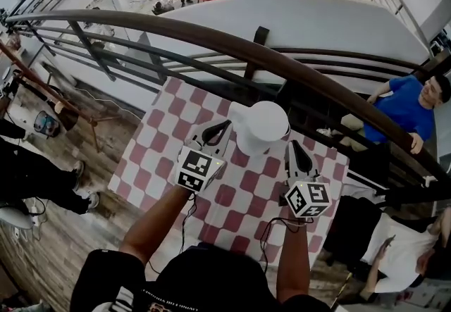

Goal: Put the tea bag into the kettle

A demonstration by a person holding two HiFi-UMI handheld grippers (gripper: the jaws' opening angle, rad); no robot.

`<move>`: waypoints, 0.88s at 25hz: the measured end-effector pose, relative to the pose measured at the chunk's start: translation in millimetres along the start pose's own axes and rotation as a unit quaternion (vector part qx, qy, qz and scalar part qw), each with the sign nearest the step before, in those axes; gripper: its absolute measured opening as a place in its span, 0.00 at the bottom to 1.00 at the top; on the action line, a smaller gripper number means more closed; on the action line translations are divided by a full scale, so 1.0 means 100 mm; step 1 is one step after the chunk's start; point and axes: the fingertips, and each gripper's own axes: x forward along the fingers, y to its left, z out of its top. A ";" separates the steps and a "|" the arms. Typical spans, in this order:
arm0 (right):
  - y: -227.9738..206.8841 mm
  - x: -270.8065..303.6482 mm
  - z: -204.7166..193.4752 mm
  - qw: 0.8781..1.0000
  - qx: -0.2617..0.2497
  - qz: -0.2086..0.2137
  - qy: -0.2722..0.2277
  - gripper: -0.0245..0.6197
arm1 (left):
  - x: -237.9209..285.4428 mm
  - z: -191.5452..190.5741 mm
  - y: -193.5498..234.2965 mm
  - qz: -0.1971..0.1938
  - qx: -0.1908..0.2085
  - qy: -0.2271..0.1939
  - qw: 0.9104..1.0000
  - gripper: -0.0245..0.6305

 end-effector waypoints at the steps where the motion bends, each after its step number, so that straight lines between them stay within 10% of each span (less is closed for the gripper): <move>1: -0.02 0.03 -0.01 1.000 0.001 0.000 0.001 0.06 | 0.05 -0.02 0.04 0.002 -0.002 0.003 1.000 0.04; 22: -0.35 0.41 -0.20 1.000 0.021 -0.008 0.021 0.07 | 0.83 -0.26 0.43 0.026 -0.015 0.041 0.999 0.04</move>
